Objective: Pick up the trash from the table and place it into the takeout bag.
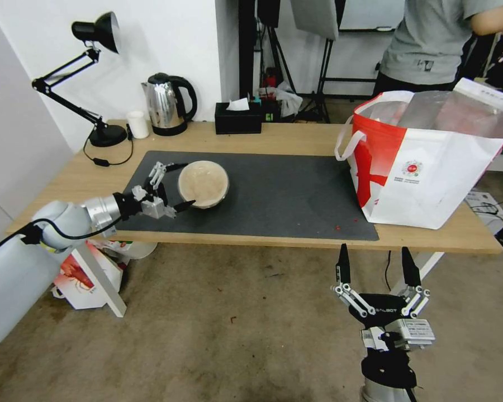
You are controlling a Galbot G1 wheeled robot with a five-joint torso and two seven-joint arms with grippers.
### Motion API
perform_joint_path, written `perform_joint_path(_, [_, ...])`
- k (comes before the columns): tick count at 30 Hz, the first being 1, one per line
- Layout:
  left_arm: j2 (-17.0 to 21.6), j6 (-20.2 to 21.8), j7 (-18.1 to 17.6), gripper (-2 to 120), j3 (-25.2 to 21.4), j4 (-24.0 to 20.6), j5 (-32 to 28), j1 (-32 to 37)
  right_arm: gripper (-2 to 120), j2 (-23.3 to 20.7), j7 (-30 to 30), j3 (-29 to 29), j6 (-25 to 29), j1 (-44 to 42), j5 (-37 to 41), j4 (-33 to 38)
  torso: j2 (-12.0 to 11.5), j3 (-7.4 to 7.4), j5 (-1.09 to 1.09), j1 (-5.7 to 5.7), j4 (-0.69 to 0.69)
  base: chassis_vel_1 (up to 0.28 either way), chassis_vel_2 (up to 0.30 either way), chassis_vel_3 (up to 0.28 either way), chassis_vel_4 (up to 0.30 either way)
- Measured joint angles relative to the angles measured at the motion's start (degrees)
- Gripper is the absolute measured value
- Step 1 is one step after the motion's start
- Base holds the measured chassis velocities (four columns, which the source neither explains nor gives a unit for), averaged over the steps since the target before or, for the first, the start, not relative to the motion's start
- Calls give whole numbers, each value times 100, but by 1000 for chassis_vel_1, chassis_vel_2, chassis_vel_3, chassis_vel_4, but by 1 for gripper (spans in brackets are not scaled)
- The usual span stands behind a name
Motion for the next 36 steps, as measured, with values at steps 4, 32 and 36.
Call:
perform_joint_path(4, [73, 28, -8, 100, -37, -136, -169, -23, 100, 0, 0, 0, 0, 0, 0, 0, 0, 0, 0, 0, 0, 0, 0, 0, 0])
perform_joint_path(32, [210, 128, -13, 100, -713, -147, -324, 618, 100, 0, 0, 0, 0, 0, 0, 0, -1, 0, -1, -1, 1, 0, 0, 0, 0])
perform_joint_path(36, [202, 122, -13, 100, -726, -145, -310, 637, 100, 0, 0, 0, 0, 0, 0, 0, -1, 0, 0, -1, -1, 0, 0, 0, 0])
